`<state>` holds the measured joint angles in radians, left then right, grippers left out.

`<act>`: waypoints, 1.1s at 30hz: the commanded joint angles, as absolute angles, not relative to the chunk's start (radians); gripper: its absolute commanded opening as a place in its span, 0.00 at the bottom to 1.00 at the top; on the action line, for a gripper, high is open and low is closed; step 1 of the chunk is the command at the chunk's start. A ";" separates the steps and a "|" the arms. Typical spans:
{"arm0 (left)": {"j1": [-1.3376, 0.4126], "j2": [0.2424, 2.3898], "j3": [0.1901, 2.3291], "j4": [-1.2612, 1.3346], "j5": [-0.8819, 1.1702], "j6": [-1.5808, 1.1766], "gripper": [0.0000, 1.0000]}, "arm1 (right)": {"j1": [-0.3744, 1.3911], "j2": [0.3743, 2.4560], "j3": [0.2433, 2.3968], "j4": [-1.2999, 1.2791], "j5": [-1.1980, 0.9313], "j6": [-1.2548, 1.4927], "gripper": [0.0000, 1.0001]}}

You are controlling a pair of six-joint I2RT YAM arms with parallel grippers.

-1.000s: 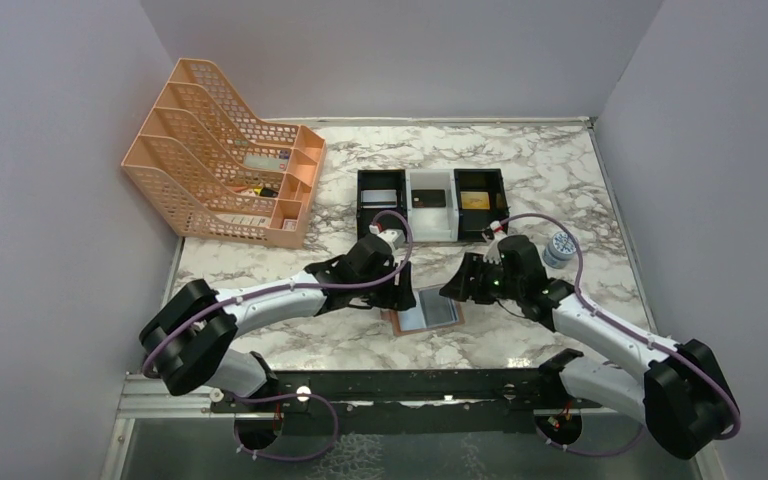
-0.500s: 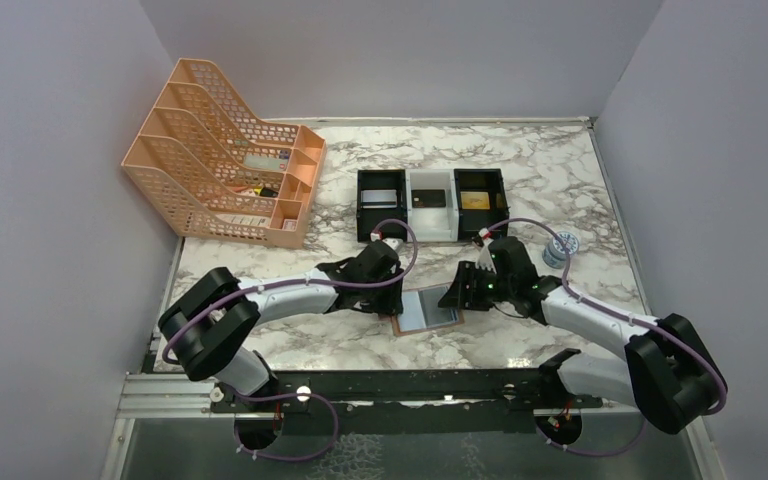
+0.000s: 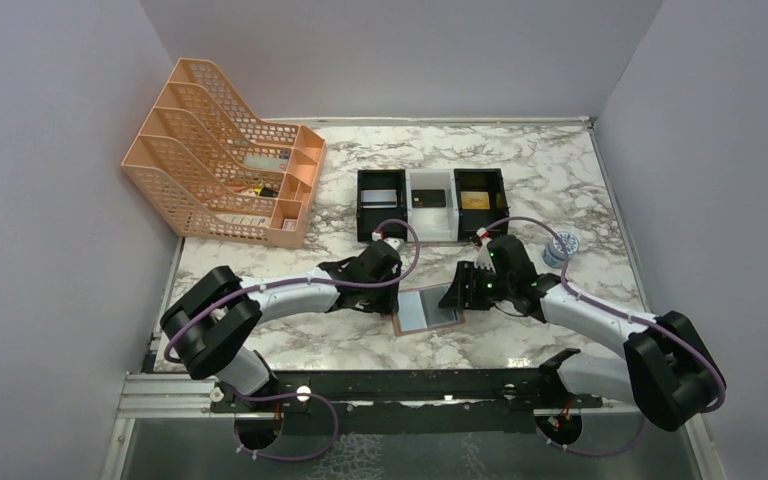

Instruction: Take the credit cards out of the card holder

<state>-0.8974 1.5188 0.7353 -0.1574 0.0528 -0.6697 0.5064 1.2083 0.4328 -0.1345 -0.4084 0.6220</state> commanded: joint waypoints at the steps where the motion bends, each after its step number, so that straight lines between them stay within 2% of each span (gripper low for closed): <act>1: -0.905 1.524 0.770 -0.170 0.020 -0.650 0.26 | 0.506 1.139 0.487 -0.220 -0.338 0.571 0.47; 9: -0.905 1.519 0.772 -0.171 0.014 -0.647 0.25 | 0.506 1.198 0.472 -0.138 -0.467 0.574 0.48; 17: -0.905 1.531 0.782 -0.171 0.023 -0.635 0.22 | 0.506 1.292 0.445 -0.103 -0.467 0.571 0.47; 28: -0.905 1.542 0.788 -0.169 0.028 -0.627 0.20 | 0.506 1.233 0.471 -0.119 -0.515 0.573 0.38; 33: -0.905 1.549 0.780 -0.170 0.029 -0.626 0.19 | 0.506 1.230 0.479 -0.100 -0.571 0.596 0.37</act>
